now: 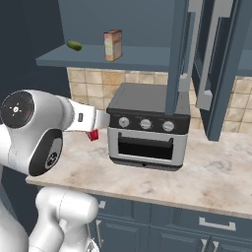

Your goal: Pick the boxed food and canned food from the counter and place them in the cabinets closest to them.

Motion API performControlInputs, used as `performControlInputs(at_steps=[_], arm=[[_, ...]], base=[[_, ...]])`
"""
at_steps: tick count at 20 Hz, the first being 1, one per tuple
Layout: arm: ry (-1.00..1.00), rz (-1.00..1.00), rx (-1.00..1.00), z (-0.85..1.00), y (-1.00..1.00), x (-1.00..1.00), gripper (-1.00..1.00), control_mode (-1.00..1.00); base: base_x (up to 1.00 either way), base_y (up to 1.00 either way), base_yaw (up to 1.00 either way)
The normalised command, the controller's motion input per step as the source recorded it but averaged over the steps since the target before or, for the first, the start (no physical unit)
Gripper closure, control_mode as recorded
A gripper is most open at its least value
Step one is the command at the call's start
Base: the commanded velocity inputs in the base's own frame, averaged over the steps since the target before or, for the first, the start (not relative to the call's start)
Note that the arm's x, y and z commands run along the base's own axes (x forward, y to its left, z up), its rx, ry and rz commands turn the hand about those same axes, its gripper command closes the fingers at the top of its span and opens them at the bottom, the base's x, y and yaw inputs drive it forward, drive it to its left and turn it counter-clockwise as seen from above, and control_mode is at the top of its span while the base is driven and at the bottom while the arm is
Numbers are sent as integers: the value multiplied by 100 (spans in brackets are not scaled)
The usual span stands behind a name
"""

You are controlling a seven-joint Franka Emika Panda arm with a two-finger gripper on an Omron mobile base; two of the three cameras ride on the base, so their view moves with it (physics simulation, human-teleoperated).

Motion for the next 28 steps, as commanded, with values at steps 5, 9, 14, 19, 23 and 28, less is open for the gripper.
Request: performControlInputs(at_steps=[5, 9, 14, 19, 23, 28], arm=[[10, 0, -3, -34, -2, -17, -100, -100], [15, 0, -5, -26, 0, -3, -100, -100], [20, 0, -5, -8, 0, 3, -100, -100], [2, 0, 0, 0, 0, 0, -100, -100], [0, 0, 0, -2, 0, -2, -100, 100], [0, 0, 0, 0, 0, 0, -100, 100]], base=[[0, 0, 0], [0, 0, 0], [0, 0, 0], [0, 0, 0], [-3, 0, 0], [-28, -7, 0]])
